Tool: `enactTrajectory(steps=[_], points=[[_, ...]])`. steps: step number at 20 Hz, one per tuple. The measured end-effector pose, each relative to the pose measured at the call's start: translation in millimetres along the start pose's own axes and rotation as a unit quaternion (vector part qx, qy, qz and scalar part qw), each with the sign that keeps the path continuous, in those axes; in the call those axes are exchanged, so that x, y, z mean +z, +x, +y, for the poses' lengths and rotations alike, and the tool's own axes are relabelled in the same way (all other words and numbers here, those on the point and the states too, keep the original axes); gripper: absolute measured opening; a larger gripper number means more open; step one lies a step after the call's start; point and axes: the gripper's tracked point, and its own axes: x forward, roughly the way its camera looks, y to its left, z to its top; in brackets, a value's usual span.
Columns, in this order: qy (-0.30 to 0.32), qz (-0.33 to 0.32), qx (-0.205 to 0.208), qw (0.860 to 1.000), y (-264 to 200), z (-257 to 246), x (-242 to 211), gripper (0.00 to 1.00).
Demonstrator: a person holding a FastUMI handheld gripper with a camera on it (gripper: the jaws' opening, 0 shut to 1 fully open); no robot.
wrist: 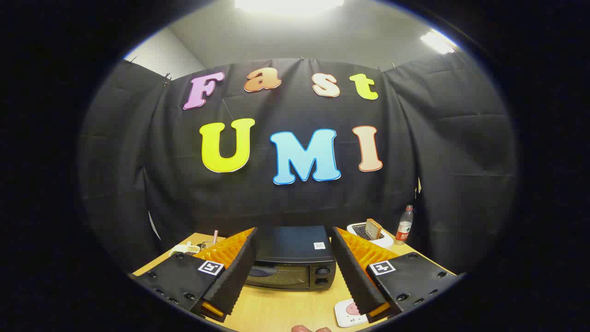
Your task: Open the toaster oven, put the food inside, and close the toaster oven door.
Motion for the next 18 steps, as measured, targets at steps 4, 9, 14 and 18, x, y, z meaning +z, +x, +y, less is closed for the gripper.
enactTrajectory(steps=[4,9,14,18], points=[[0.001,0.014,-0.004,1.0,-5.2,3.5,-4.7,0.98],[-0.002,0.025,0.001,1.0,-9.2,10.0,-4.4,0.98],[0.003,0.026,0.001,1.0,-13.7,13.2,-2.4,0.98],[0.002,0.03,0.003,1.0,-16.5,16.1,-4.5,0.98]])
